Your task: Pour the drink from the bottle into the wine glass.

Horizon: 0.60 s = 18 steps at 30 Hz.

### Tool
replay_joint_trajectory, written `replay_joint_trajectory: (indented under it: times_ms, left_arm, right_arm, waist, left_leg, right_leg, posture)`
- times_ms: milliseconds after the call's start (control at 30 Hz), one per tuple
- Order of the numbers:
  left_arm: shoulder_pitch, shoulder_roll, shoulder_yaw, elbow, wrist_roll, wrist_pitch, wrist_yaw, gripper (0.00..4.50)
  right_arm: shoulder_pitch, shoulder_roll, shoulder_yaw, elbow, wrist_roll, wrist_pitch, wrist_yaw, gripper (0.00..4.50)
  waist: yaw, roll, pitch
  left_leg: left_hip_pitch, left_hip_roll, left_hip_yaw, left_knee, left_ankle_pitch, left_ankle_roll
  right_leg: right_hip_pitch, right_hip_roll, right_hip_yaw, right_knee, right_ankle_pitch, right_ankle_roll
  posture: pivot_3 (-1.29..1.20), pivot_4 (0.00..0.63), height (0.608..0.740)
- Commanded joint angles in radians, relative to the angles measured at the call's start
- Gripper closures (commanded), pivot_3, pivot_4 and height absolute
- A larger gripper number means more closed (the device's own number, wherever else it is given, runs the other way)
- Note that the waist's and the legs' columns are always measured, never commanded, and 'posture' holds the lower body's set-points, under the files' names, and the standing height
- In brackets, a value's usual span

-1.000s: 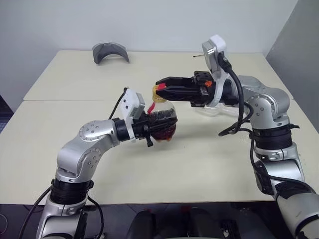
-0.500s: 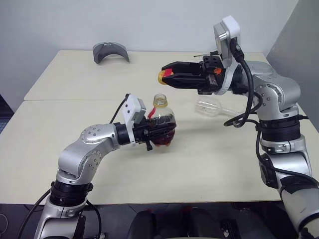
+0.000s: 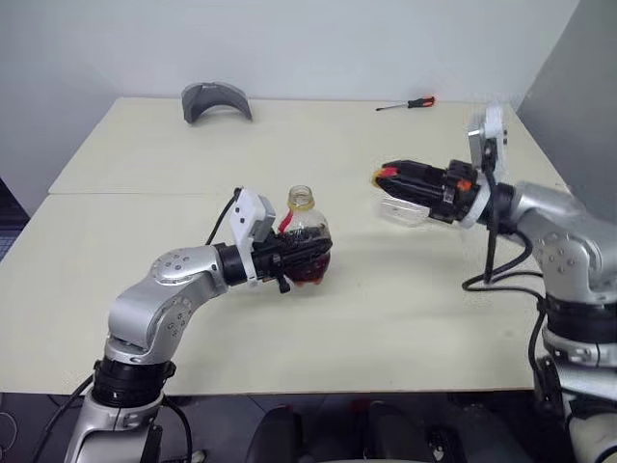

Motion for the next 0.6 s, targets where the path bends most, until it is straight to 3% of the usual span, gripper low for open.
replay_joint_trajectory:
  times_ms: [33, 300, 433, 600]
  left_arm:
    - [-0.004, -0.013, 0.009, -0.049, -0.007, -0.024, 0.013, 3.46]
    - [-0.036, -0.035, -0.01, -0.016, 0.0, -0.035, 0.004, 3.46]
    - [-0.052, -0.042, -0.019, 0.001, -0.001, -0.039, 0.0, 3.46]
    - [-0.055, -0.064, -0.03, -0.009, -0.005, -0.031, 0.012, 3.46]
  right_arm:
    - [0.125, 0.069, -0.033, -0.184, -0.059, 0.018, -0.236, 3.34]
    - [0.441, 0.187, 0.0, -0.309, -0.264, -0.022, -0.53, 3.34]
    - [0.538, 0.21, 0.023, -0.312, -0.333, -0.085, -0.571, 3.34]
    - [0.592, 0.261, 0.063, -0.154, -0.432, -0.278, -0.598, 3.34]
  waist:
    - [0.0, 0.0, 0.0]
    - [0.002, 0.0, 0.0]
    - [0.001, 0.0, 0.0]
    - [-0.002, 0.0, 0.0]
  left_leg:
    - [0.0, 0.0, 0.0, -0.001, 0.0, 0.0]
    - [0.0, -0.001, 0.0, -0.001, 0.002, -0.003]
    - [0.0, -0.001, 0.0, -0.001, 0.002, -0.003]
    - [0.001, -0.001, 0.001, -0.001, 0.002, -0.003]
  right_leg:
    - [0.0, 0.0, 0.0, 0.0, 0.0, 0.0]
    - [0.0, 0.0, 0.001, 0.0, 0.0, 0.0]
    - [0.0, 0.001, 0.001, -0.001, 0.0, 0.0]
    - [0.0, 0.002, 0.002, -0.001, 0.0, 0.0]
  posture:
    - [0.0, 0.15, 0.74]
    - [0.0, 0.15, 0.74]
    - [0.0, 0.15, 0.74]
    - [0.0, 0.15, 0.74]
